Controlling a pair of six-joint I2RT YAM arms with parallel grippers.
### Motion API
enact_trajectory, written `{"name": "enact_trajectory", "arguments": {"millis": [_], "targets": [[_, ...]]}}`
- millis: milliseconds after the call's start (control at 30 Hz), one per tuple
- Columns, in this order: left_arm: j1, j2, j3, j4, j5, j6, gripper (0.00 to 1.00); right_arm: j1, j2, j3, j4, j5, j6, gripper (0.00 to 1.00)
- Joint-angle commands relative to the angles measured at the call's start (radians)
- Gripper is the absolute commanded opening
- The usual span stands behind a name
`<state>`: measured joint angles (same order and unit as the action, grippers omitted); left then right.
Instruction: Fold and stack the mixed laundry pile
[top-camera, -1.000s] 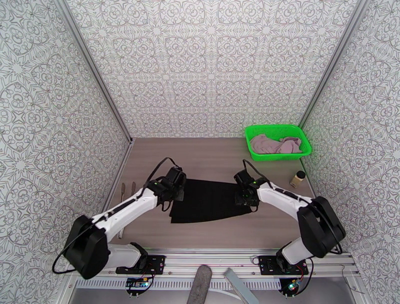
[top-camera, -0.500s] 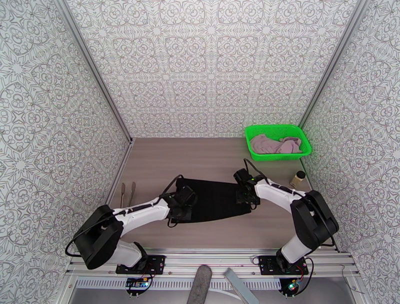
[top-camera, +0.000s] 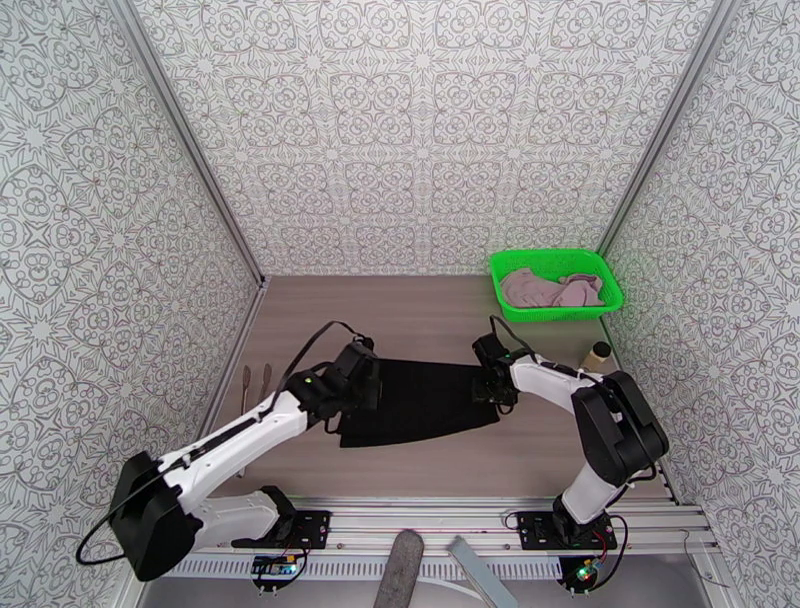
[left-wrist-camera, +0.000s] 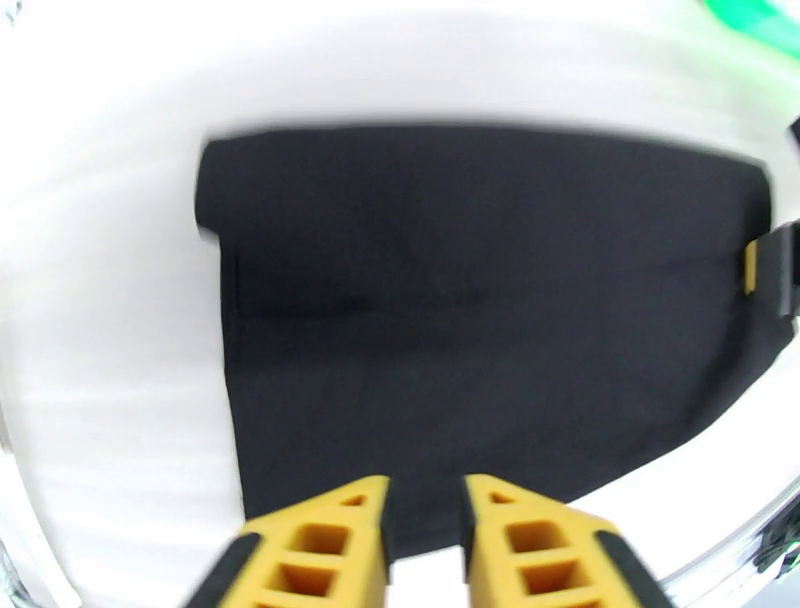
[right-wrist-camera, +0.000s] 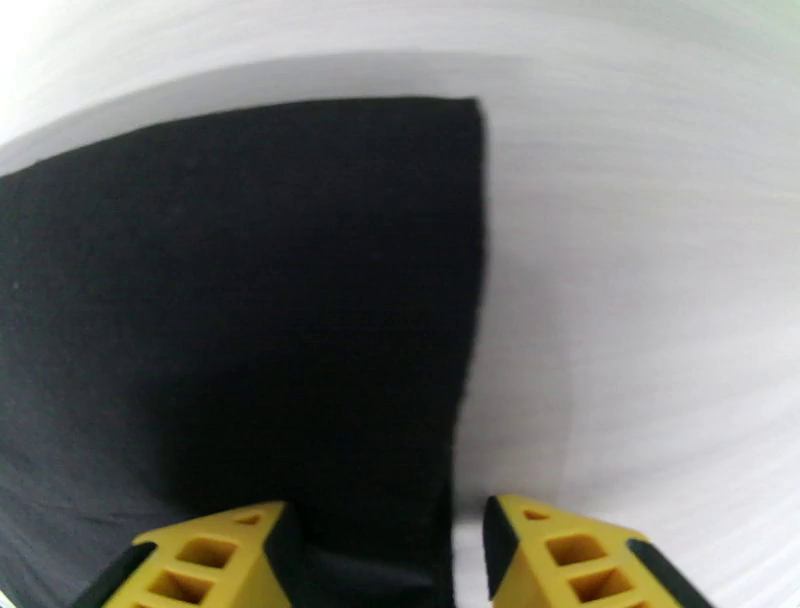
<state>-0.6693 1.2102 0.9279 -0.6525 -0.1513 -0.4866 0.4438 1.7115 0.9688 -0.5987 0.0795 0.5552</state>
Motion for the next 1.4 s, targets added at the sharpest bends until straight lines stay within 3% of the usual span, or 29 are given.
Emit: {"name": "enact_trajectory", "arguments": {"millis": [0,133,300,367,567,667,1000,1167,1367], "targets": [[0.025,-0.047,-0.005,0.07,0.087,0.118,0.34,-0.006,0.122,-0.057,0.059,-0.066,0.027,0.45],[0.054,-0.136,-0.071,0.17,0.124,0.116,0.45,-0.005,0.179,-0.047,0.067,-0.077,0.034,0.26],[0.185,-0.164,-0.116,0.179,0.21,0.0,0.52,-0.005,0.186,-0.042,0.055,-0.062,0.041,0.0],[0.224,-0.142,-0.116,0.165,0.274,-0.003,0.5,-0.005,0.171,-0.03,0.036,-0.054,0.039,0.0],[0.223,-0.066,-0.142,0.207,0.339,0.0,0.48,-0.005,0.03,0.031,-0.094,0.01,0.005,0.0],[0.207,-0.008,-0.17,0.292,0.391,-0.043,0.39,-0.006,-0.066,0.063,-0.173,0.073,-0.03,0.0],[-0.015,0.304,-0.012,0.412,0.394,-0.104,0.14,-0.014,-0.213,0.122,-0.264,0.159,-0.173,0.0],[-0.107,0.454,0.095,0.461,0.441,-0.141,0.12,-0.013,-0.22,0.176,-0.285,0.15,-0.225,0.0],[-0.138,0.575,0.195,0.417,0.42,-0.147,0.1,-0.013,-0.21,0.299,-0.355,0.133,-0.289,0.0]]}}
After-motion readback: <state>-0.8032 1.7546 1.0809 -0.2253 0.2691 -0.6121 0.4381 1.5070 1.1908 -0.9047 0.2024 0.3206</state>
